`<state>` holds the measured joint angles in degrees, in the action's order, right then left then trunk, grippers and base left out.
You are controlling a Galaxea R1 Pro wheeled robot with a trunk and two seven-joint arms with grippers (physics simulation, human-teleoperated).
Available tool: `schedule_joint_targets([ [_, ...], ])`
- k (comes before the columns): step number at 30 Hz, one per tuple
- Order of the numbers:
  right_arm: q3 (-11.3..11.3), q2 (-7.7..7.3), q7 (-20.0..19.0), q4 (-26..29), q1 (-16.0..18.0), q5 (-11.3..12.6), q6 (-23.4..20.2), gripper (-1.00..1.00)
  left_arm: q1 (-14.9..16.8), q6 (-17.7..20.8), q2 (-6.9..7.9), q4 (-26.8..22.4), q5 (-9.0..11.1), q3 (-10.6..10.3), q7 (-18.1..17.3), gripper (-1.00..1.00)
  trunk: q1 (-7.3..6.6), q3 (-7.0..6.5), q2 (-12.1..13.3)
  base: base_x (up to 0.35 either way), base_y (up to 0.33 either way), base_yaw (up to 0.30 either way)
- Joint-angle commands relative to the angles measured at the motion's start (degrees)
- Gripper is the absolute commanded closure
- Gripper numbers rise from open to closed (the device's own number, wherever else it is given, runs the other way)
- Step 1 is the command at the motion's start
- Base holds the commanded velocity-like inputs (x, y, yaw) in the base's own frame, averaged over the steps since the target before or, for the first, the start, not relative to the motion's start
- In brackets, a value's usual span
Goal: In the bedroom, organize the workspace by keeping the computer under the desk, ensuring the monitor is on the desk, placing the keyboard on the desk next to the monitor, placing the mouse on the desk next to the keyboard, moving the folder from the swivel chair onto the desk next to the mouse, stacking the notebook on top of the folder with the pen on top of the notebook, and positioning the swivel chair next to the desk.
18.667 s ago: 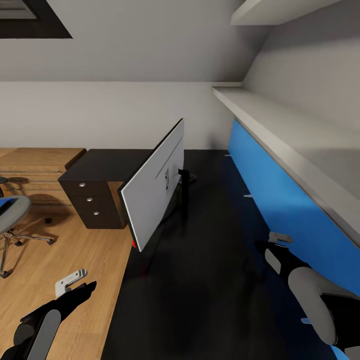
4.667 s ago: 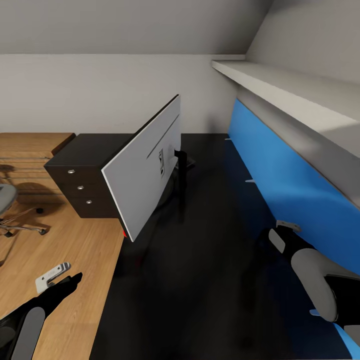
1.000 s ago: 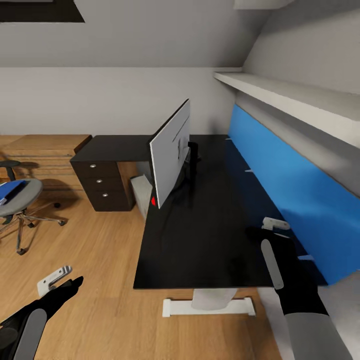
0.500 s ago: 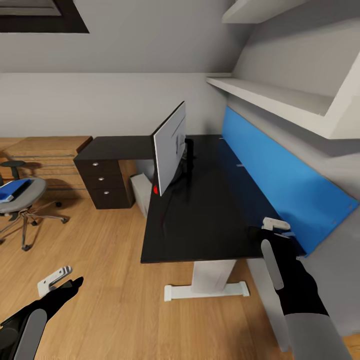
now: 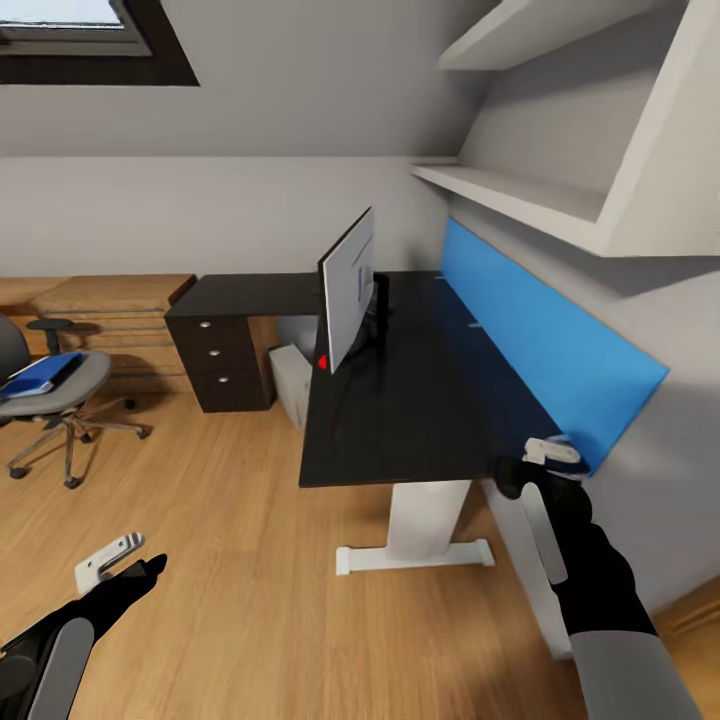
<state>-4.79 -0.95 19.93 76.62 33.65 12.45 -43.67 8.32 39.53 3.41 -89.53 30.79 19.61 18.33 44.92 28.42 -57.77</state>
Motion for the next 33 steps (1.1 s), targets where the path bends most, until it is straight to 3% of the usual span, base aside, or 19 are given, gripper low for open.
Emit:
schedule_joint_targets([
  [1,0.04,0.02,0.55,0.05,0.03,0.61,-0.13,1.0,0.03,0.19,0.02,-0.03,0.63,-0.02,0.48,-1.0,-0.03,-0.03,-0.05,-0.289,0.202,0.0],
  [9,0.05,1.29,0.46,-0.19,0.01,0.26,0.74,1.0,0.03,0.12,0.27,6.34,0.53,-2.67,0.56,-1.0,-0.03,-0.75,-0.05,-0.286,0.208,0.0],
  [16,0.17,2.24,0.46,-0.52,-1.01,0.26,2.55,1.0,0.03,0.16,0.36,7.26,0.09,-3.62,0.53,-1.0,-0.03,-1.39,-0.05,-0.242,0.16,0.0],
  [21,0.14,4.31,0.41,-0.64,-2.38,0.28,3.75,1.0,0.05,-0.15,0.45,9.86,-4.86,-5.06,0.51,-1.0,-0.03,-1.84,-0.05,-0.047,0.027,0.0],
  [23,0.17,5.04,0.36,-1.01,-4.58,0.24,6.11,1.0,0.04,-0.35,0.42,12.94,-7.6,-5.21,0.45,-1.0,-0.03,-2.02,-0.05,-0.013,0.007,0.0],
  [25,0.55,5.53,0.47,-1.46,-8.4,0.14,11.78,1.0,0.04,-0.99,0.39,16.48,-10.65,-5.3,0.4,-1.0,-0.03,-2.2,-0.05,-0.006,0.003,0.0],
  [26,0.79,5.6,0.5,-1.46,-9.18,0.11,13.09,1.0,0.04,-1.31,0.38,17.29,-11.18,-5.32,0.38,-1.0,-0.03,-2.29,-0.05,-0.004,0.002,0.0],
  [30,2.54,5.82,1.28,-0.56,-12.61,0.04,17.29,1.0,0.09,-6.22,0.3,23.16,-12.92,-5.36,0.23,-1.0,-0.03,-2.65,-0.05,-0.001,0.001,0.0],
  [32,2.93,5.82,1.88,-0.25,-15.26,0.03,18.19,1.0,0.04,-10.73,0.23,27.34,-13.23,-5.57,0.13,-1.0,-0.03,-2.76,-0.05,0.0,0.0,0.0],
  [33,3.04,5.8,2.17,-0.62,-16.78,0.03,18.65,1.0,-0.02,-15.11,0.21,31.36,-13.39,-5.66,0.06,-1.0,-0.03,-2.78,-0.05,0.0,0.0,0.0],
])
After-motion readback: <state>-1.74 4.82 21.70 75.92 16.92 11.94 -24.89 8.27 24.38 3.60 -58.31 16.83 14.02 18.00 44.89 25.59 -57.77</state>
